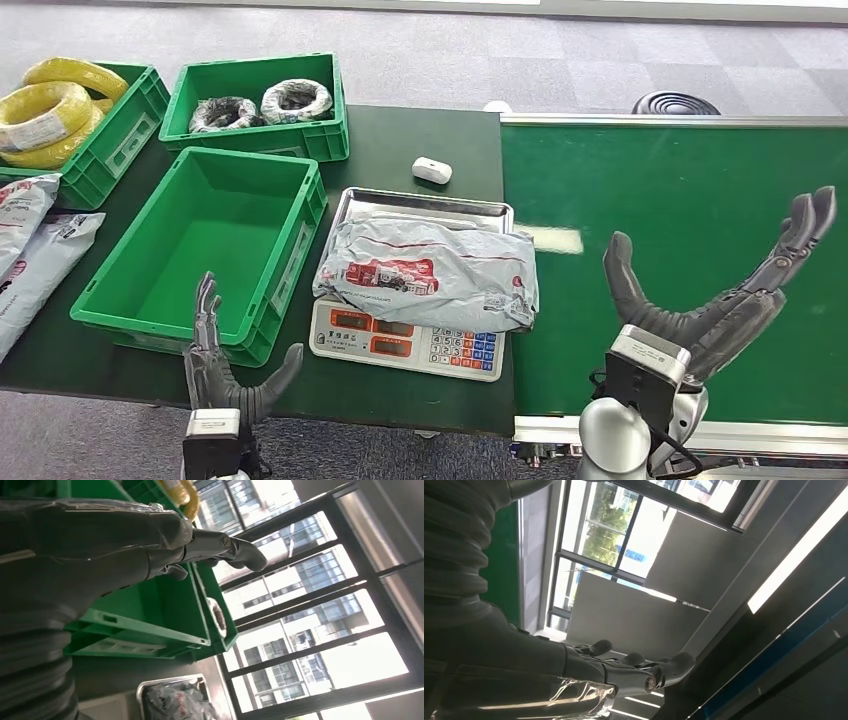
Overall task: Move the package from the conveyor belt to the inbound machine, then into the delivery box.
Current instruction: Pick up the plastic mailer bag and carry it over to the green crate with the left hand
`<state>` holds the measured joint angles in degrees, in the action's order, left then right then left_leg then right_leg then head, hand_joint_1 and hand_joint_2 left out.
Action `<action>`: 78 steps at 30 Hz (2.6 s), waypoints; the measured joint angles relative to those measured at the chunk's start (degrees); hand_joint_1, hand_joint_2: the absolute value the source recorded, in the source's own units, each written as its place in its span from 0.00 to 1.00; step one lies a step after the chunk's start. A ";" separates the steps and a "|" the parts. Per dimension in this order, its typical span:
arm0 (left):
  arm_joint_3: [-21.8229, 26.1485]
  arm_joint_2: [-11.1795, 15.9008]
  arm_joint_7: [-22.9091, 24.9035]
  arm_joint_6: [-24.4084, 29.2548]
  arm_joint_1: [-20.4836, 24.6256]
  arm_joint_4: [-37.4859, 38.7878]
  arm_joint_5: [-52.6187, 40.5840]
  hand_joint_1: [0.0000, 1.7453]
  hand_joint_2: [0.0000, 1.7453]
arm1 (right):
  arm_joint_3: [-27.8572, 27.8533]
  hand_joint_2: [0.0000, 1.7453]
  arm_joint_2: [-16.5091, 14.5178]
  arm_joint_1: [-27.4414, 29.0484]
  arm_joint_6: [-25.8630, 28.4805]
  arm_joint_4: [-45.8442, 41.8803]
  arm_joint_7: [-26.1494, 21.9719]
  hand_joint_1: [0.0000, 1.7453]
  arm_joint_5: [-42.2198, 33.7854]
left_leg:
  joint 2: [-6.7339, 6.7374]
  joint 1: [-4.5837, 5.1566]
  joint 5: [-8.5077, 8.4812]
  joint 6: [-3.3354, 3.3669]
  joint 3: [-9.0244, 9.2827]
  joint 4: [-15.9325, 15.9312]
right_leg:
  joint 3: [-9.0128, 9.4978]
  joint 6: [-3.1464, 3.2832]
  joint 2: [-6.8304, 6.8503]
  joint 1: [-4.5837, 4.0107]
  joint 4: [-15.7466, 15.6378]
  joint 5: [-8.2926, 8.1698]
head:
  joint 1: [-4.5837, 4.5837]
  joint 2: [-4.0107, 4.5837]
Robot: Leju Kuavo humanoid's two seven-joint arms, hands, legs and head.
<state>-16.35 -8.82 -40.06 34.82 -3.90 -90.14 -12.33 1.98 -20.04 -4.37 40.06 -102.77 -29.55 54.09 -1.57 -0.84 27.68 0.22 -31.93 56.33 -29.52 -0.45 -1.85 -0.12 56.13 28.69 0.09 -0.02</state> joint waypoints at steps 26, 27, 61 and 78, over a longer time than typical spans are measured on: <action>-15.63 -1.85 18.71 -12.96 32.90 10.47 -21.61 0.00 1.00 | 1.70 1.00 -0.49 3.06 -0.07 7.64 -3.39 0.00 -3.97 | -0.03 0.02 -0.11 -0.05 -0.13 0.03 | -0.17 0.00 0.05 0.02 0.08 -0.05 | -0.01 0.01; -15.92 -1.96 18.56 -13.01 32.88 11.42 -21.43 0.00 1.00 | 1.57 1.00 -0.49 3.22 -0.07 7.36 -3.36 0.00 -4.00 | -0.03 0.02 -0.11 -0.05 -0.13 0.03 | -0.17 0.00 0.05 0.02 0.09 -0.05 | -0.01 0.01; -13.74 -3.60 12.73 -10.19 26.19 41.86 -15.45 0.00 1.00 | -0.51 1.00 -0.46 5.25 -0.07 2.36 -4.17 0.00 -5.44 | -0.02 0.02 -0.11 -0.05 -0.12 0.03 | -0.14 0.00 0.05 0.02 0.11 -0.04 | 0.00 0.01; -11.43 -3.60 12.13 -10.30 25.70 41.82 -15.35 0.94 1.00 | 1.53 1.00 -0.46 4.34 -0.07 3.17 -4.38 0.00 -5.73 | -0.04 0.02 -0.12 -0.05 -0.08 0.03 | -0.09 0.00 0.05 0.02 0.14 -0.04 | 0.00 0.00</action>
<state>-27.78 -12.41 -27.93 24.52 21.81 -48.32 -27.68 3.50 -20.50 -0.03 40.00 -99.60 -33.93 48.36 -1.60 -0.81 27.57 0.16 -32.01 56.36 -29.61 -0.45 -1.80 -0.10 56.27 28.65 0.09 -0.02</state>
